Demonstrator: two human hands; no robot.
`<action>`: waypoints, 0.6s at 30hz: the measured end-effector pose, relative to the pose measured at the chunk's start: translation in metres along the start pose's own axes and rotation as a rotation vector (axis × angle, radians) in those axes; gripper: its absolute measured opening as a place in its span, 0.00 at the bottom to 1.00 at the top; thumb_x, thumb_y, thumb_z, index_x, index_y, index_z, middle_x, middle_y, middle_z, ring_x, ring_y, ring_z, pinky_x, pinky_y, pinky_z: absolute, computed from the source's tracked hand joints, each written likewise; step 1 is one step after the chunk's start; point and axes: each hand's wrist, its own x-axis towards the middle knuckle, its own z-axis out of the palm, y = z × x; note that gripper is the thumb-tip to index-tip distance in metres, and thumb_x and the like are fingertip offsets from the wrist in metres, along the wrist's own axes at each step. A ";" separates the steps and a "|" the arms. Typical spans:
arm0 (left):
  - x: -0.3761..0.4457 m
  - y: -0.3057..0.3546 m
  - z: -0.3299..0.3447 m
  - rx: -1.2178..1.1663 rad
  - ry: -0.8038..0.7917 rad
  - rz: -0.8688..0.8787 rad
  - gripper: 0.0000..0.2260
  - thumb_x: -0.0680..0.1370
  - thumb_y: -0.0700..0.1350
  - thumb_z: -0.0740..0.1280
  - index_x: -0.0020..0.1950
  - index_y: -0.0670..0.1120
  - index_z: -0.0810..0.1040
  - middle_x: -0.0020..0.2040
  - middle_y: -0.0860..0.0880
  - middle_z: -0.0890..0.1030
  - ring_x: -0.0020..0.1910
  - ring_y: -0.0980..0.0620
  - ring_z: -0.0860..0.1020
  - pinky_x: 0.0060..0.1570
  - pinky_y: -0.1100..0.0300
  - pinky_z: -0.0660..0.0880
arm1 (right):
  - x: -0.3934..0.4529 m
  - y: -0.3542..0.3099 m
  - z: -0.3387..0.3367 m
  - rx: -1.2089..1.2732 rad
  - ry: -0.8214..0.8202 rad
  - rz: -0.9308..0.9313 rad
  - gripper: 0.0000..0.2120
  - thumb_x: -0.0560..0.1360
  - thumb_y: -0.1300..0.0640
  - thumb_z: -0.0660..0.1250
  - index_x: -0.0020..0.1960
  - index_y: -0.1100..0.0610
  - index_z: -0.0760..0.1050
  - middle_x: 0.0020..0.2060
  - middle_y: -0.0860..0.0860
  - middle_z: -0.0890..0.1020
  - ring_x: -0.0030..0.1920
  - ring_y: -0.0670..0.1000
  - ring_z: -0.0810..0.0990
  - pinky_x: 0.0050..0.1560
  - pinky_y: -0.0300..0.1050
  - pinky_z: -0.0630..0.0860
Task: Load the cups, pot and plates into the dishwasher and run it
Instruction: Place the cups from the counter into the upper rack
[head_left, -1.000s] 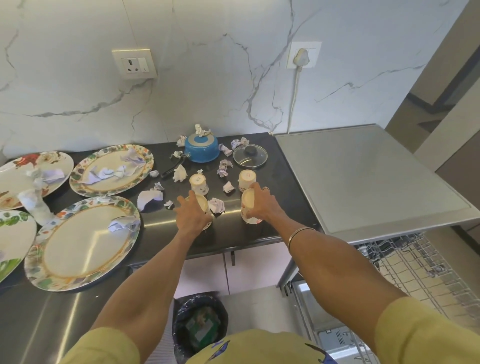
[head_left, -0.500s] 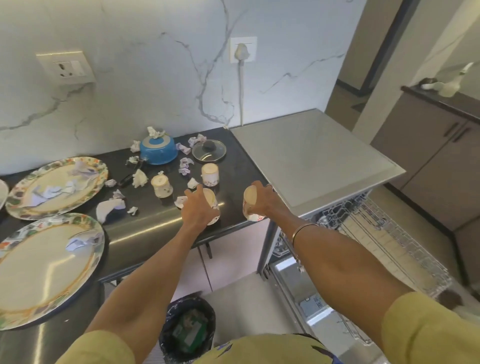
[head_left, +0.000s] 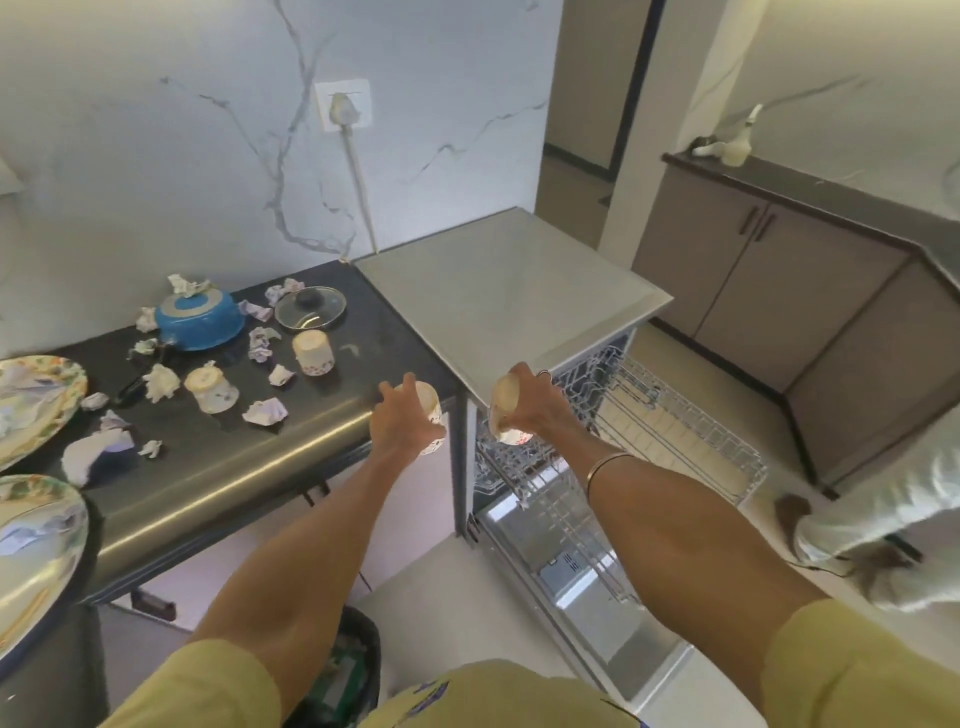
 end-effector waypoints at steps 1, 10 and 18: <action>-0.006 0.008 0.006 -0.002 -0.012 0.010 0.39 0.64 0.52 0.80 0.69 0.48 0.65 0.62 0.41 0.70 0.55 0.35 0.78 0.52 0.46 0.78 | -0.006 0.011 -0.005 0.008 0.007 0.008 0.43 0.62 0.50 0.81 0.69 0.50 0.60 0.62 0.60 0.72 0.59 0.65 0.76 0.58 0.62 0.78; -0.076 0.060 0.064 -0.011 -0.140 0.072 0.44 0.64 0.50 0.80 0.75 0.50 0.61 0.69 0.40 0.66 0.63 0.36 0.74 0.58 0.48 0.75 | -0.072 0.099 -0.013 0.026 0.031 0.133 0.48 0.59 0.50 0.83 0.71 0.49 0.60 0.63 0.60 0.74 0.61 0.64 0.76 0.58 0.61 0.77; -0.121 0.078 0.100 0.040 -0.201 0.177 0.48 0.63 0.52 0.81 0.76 0.50 0.58 0.73 0.39 0.64 0.63 0.36 0.75 0.57 0.48 0.77 | -0.133 0.144 -0.003 0.040 0.045 0.230 0.47 0.59 0.50 0.83 0.71 0.49 0.63 0.64 0.60 0.72 0.63 0.65 0.75 0.59 0.62 0.77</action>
